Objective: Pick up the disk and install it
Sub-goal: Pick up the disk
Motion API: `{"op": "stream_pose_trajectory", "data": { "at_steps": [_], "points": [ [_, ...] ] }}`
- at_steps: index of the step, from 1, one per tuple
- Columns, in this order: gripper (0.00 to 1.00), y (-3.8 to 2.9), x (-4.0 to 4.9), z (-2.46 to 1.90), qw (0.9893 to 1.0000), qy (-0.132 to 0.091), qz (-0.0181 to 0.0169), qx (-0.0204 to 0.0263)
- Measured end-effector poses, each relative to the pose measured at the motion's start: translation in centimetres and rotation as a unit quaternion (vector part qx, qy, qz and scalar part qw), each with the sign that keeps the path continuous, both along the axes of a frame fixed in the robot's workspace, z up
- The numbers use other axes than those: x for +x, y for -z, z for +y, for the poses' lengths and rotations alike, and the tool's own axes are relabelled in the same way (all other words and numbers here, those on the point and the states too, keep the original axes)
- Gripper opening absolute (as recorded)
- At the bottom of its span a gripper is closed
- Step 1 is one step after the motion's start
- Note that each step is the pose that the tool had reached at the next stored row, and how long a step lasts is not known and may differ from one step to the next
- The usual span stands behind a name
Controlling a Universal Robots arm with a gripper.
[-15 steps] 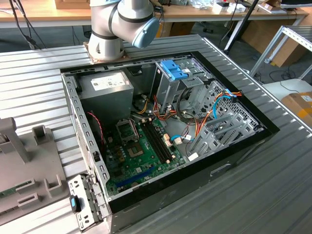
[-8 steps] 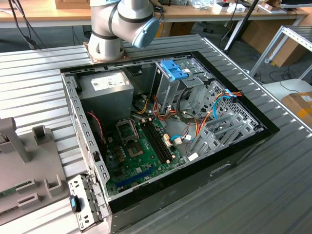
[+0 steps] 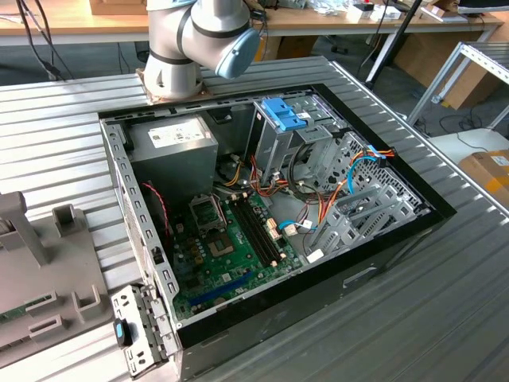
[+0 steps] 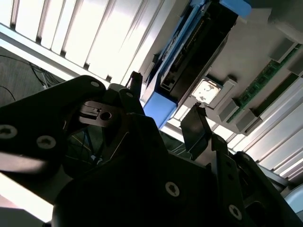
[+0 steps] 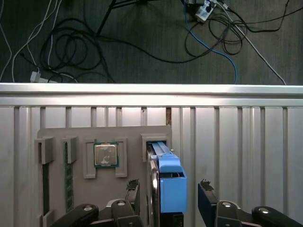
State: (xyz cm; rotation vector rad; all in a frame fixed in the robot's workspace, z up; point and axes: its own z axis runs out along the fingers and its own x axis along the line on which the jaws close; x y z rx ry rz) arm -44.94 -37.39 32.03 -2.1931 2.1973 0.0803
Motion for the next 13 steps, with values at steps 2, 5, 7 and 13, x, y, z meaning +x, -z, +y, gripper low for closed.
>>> {"op": "stream_pose_trajectory", "data": {
  "at_steps": [2,5,7,13],
  "points": [
    [0.60,0.10,-0.14,0.12,1.0000,0.000,-0.0001,0.0001],
    [0.60,0.82,-0.18,0.27,1.0000,0.000,0.0000,-0.0002],
    [0.60,0.91,-0.18,0.27,1.0000,0.000,0.0000,-0.0008],
    [0.60,0.92,-0.18,0.28,1.0000,0.000,0.0000,-0.0008]
  ]
}}
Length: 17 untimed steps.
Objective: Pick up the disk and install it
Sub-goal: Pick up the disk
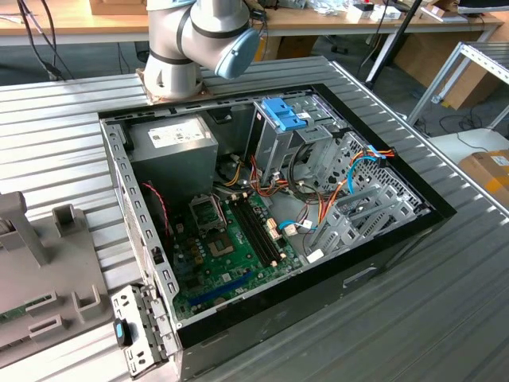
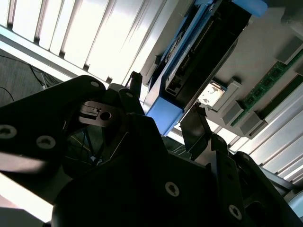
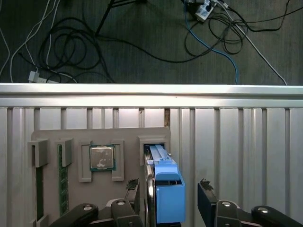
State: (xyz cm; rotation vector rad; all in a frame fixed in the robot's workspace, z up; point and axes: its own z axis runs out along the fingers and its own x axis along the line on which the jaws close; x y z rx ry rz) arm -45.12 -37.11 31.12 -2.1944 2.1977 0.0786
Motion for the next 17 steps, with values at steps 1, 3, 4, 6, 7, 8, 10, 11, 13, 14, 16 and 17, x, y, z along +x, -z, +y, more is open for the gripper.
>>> {"op": "stream_pose_trajectory", "data": {
  "at_steps": [1,3,4,6,7,8,10,11,13,14,16,17],
  "points": [
    [0.59,0.00,0.00,0.00,1.0000,0.000,0.0000,0.0000],
    [0.51,0.00,0.00,0.00,1.0000,0.000,0.0000,0.0000],
    [0.50,0.00,0.00,0.00,1.0000,0.000,0.0000,0.0000],
    [0.44,0.00,0.00,0.00,1.0000,0.000,0.0000,-0.0001],
    [0.37,0.00,0.00,0.00,1.0000,0.000,0.0000,0.0000],
    [0.37,0.00,0.00,0.00,1.0000,0.000,0.0000,0.0000],
    [0.37,0.00,0.00,0.00,1.0000,0.000,0.0000,0.0000],
    [0.37,0.00,0.00,0.00,1.0000,0.000,0.0000,0.0000],
    [0.37,0.00,0.00,0.00,1.0000,0.000,0.0000,0.0000],
    [0.37,0.00,0.00,0.00,1.0000,0.000,0.0000,0.0000],
    [0.37,0.00,0.00,0.00,1.0000,0.000,0.0000,0.0000],
    [0.37,0.01,0.00,0.00,1.0000,-0.003,-0.0001,0.0000]
  ]
}}
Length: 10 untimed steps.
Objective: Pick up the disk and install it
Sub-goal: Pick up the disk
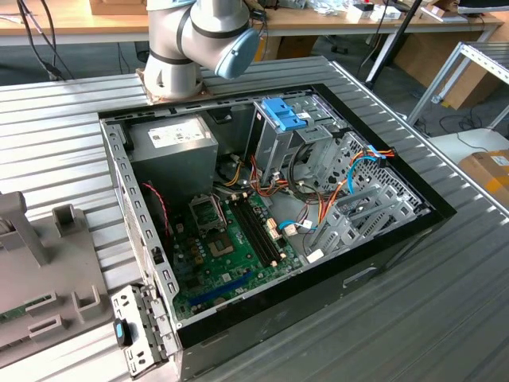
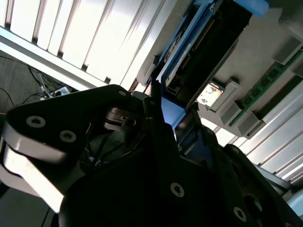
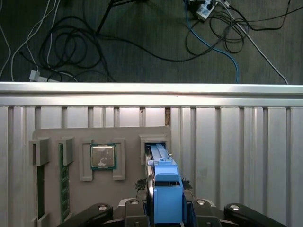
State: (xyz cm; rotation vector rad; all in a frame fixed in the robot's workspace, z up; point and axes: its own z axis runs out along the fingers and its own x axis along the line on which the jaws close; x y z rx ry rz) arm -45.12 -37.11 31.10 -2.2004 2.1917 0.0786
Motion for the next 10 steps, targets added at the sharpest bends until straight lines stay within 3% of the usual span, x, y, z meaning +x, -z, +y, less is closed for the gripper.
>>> {"op": "stream_pose_trajectory", "data": {
  "at_steps": [8,10],
  "points": [
    [0.37,0.01,0.03,-0.01,1.0000,0.008,0.0001,-0.0001],
    [0.37,0.03,0.04,-0.02,1.0000,0.008,0.0001,0.0023]
  ]
}}
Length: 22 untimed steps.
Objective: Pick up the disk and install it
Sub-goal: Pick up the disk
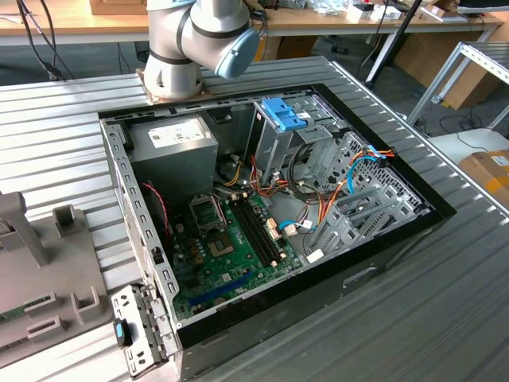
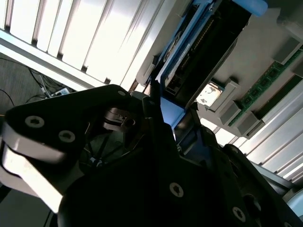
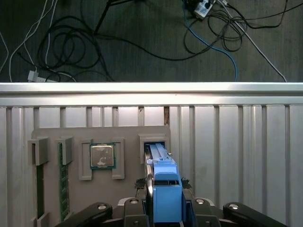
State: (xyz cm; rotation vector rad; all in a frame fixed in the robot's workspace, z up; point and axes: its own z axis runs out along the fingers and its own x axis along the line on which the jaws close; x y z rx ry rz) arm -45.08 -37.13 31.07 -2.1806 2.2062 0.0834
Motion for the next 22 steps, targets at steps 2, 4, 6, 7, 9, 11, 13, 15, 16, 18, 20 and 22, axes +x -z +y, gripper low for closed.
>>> {"op": "stream_pose_trajectory", "data": {
  "at_steps": [2,4,6,7,9,11,13,15,16,18,20,22],
  "points": [
    [0.37,0.01,0.00,0.01,1.0000,0.000,-0.0001,0.0025],
    [0.37,0.01,0.00,0.01,1.0000,0.000,-0.0001,-0.0020],
    [0.37,0.02,-0.01,-0.01,1.0000,0.000,0.0000,-0.0068],
    [0.37,0.02,-0.01,0.00,1.0000,0.000,0.0000,-0.0070],
    [0.37,0.02,-0.01,0.00,1.0000,0.000,0.0000,-0.0075],
    [0.37,0.02,0.00,0.00,1.0000,0.000,0.0000,-0.0080],
    [0.37,0.02,0.00,0.00,1.0000,0.000,0.0000,-0.0089],
    [0.37,0.02,-0.01,0.00,1.0000,0.000,0.0000,-0.0098],
    [0.37,0.02,-0.01,0.01,1.0000,0.000,0.0000,-0.0100],
    [0.37,-0.09,0.00,0.01,0.9999,0.000,0.0000,-0.0103],
    [0.37,-2.24,-0.01,0.01,0.9999,0.000,-0.0001,-0.0103],
    [0.37,-4.11,-0.01,0.01,0.9999,0.000,-0.0001,-0.0103]
  ]
}}
